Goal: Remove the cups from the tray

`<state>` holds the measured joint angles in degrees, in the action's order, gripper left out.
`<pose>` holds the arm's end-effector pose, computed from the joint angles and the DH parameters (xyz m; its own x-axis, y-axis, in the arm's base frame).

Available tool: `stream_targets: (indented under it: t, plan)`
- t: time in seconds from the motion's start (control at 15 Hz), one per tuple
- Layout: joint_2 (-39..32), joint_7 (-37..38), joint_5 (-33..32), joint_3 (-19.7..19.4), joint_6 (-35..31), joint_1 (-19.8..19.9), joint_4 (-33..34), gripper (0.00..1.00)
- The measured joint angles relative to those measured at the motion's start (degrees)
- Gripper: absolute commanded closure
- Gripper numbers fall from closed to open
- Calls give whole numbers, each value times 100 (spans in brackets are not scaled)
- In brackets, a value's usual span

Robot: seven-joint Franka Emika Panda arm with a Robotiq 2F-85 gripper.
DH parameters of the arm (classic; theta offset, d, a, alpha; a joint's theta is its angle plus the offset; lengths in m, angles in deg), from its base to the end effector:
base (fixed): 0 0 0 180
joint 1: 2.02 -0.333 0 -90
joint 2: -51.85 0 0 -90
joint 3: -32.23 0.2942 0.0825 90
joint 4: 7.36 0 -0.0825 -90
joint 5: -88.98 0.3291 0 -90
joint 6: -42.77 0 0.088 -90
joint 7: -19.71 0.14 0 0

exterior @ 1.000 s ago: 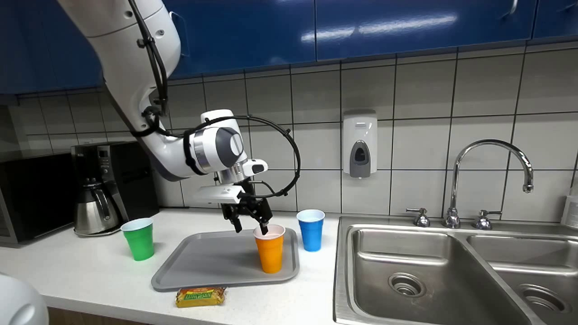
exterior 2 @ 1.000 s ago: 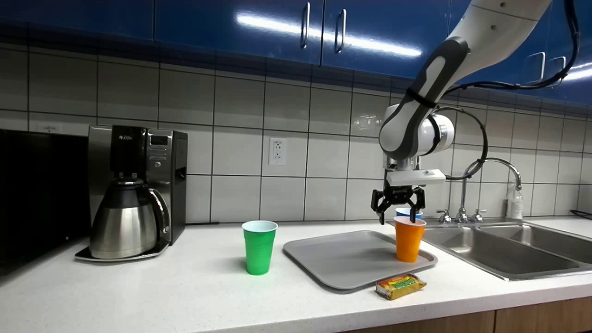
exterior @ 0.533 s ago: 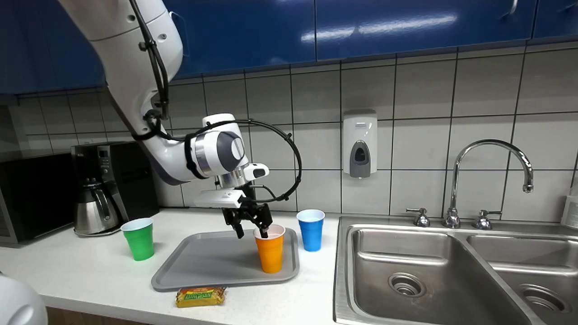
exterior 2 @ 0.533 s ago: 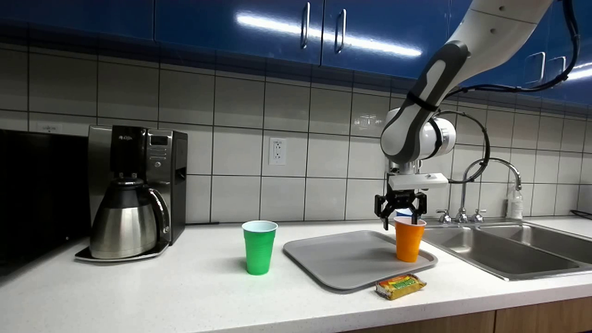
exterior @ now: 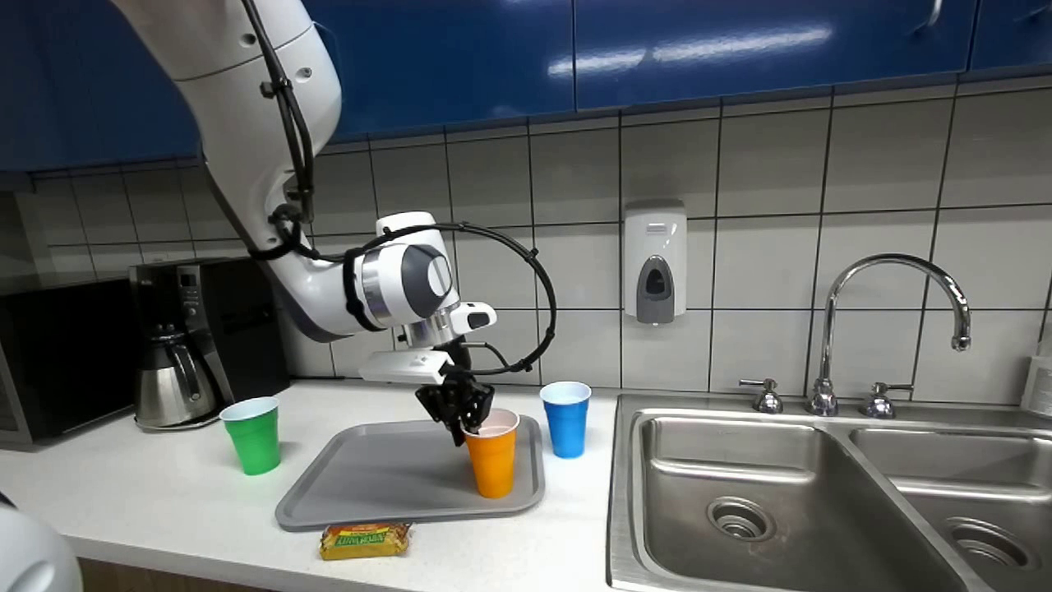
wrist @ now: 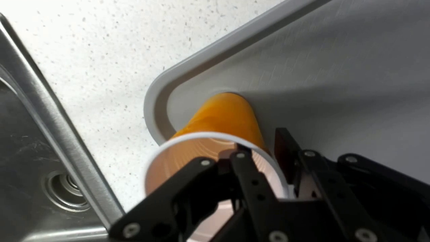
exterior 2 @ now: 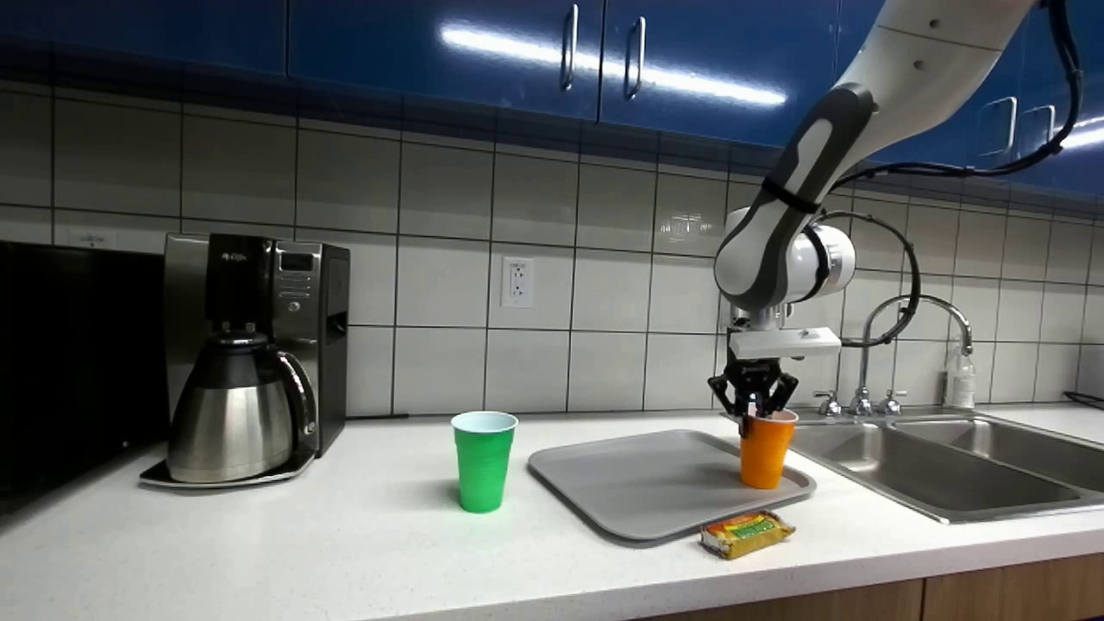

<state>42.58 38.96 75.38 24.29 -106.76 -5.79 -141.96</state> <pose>0.4896 -0.0352 0.2629 0.9720 -0.1957 0.1297 -0.2118 -0.9693 0.1247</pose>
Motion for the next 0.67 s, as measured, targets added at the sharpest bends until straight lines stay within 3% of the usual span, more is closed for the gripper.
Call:
stream_targets:
  t: [0.67]
  plan:
    - [14,0,0,-5,-42,15,-4,99]
